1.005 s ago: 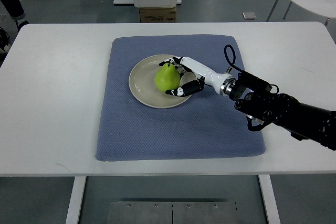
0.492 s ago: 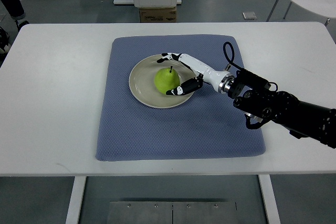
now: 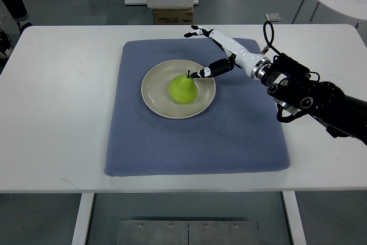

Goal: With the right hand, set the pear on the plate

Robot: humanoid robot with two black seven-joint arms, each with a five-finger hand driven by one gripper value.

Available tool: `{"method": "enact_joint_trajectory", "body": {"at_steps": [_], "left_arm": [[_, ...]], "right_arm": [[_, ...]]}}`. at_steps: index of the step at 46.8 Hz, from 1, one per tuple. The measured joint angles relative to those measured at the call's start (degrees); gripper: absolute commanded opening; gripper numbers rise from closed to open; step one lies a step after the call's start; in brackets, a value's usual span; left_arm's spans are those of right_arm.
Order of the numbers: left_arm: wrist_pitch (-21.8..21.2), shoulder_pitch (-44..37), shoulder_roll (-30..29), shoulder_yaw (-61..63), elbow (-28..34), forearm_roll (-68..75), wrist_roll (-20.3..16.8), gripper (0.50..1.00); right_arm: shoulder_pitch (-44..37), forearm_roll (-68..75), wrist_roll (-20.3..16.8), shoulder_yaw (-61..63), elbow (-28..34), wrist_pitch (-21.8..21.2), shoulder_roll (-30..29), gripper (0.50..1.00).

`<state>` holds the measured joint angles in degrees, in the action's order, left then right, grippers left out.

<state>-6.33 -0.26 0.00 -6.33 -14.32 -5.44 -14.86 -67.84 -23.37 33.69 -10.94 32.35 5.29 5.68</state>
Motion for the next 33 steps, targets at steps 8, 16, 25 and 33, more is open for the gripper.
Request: {"method": "enact_joint_trajectory", "body": {"at_steps": [8,16,25,33], "left_arm": [[0.0,0.0,0.0,0.0,0.0,0.0,-0.01,1.0],[0.0,-0.01,0.0,0.0,0.0,-0.01,0.01,1.0],[0.0,-0.01,0.0,0.0,0.0,0.0,0.01,1.0],[0.0,0.0,0.0,0.0,0.0,-0.01,-0.01,1.0]], "right_arm": [[1.35,0.7,-0.88,6.71,-0.06,-0.14,4.97,1.0],[3.78,9.19,-7.97,11.3,-0.7,-0.45,9.68,1.0],[5.57,17.21,-9.98,14.34,-0.91,-1.66,11.39,1.0],[10.18,23.58,-17.19,22.46,-3.59,-2.09,11.14,1.0]]}}
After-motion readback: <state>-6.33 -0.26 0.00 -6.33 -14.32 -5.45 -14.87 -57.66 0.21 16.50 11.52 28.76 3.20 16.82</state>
